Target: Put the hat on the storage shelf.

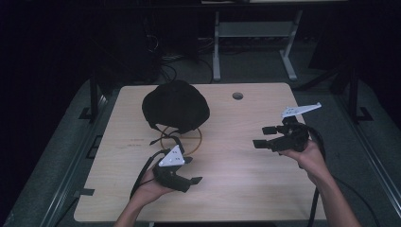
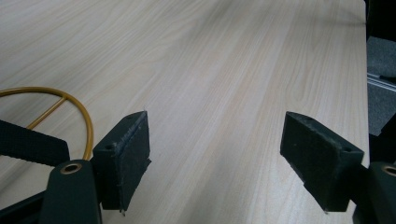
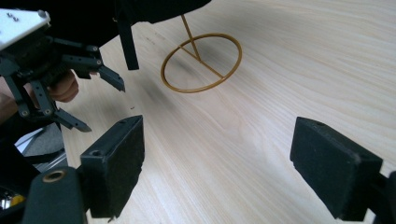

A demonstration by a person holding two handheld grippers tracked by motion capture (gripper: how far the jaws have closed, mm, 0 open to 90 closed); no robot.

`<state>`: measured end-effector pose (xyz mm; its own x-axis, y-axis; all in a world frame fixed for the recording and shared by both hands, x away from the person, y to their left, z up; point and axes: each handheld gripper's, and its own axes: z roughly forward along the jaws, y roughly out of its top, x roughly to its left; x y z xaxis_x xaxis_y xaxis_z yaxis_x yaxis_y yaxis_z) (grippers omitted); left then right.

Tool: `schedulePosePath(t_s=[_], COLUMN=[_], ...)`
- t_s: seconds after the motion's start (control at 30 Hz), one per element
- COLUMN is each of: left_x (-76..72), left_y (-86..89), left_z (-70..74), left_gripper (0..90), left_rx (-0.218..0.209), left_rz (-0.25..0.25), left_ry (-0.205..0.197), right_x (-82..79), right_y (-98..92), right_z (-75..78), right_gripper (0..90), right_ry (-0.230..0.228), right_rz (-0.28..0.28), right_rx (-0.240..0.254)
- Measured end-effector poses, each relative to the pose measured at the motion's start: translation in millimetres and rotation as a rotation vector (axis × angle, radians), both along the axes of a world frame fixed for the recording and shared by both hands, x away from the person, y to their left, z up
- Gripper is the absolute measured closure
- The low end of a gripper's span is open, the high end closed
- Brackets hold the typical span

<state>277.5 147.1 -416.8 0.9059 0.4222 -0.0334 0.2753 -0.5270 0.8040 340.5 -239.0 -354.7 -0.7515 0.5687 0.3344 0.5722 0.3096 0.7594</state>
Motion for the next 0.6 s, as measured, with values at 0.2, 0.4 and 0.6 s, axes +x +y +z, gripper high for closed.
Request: schedulePosePath(t_s=[0.2,0.4,0.6], left_x=[-0.3,-0.5,-1.2], left_y=[1.1,2.1,1.9], left_z=[0.8,2.3,5.6], left_gripper=[24.0,24.0,24.0], left_rx=[-0.009,-0.025,-0.051], left_rz=[0.0,-0.002,-0.011], left_ry=[0.008,0.008,0.01], right_x=[-7.8,-15.6,-30.1], right_y=[-6.4,-13.4,-21.1], right_z=[-6.7,-15.4,-27.0], right_gripper=[17.5,17.4,17.5], right_ry=[0.004,0.012,0.023], right_rz=[-0.008,-0.017,-0.034], right_rx=[0.004,0.0,-0.014])
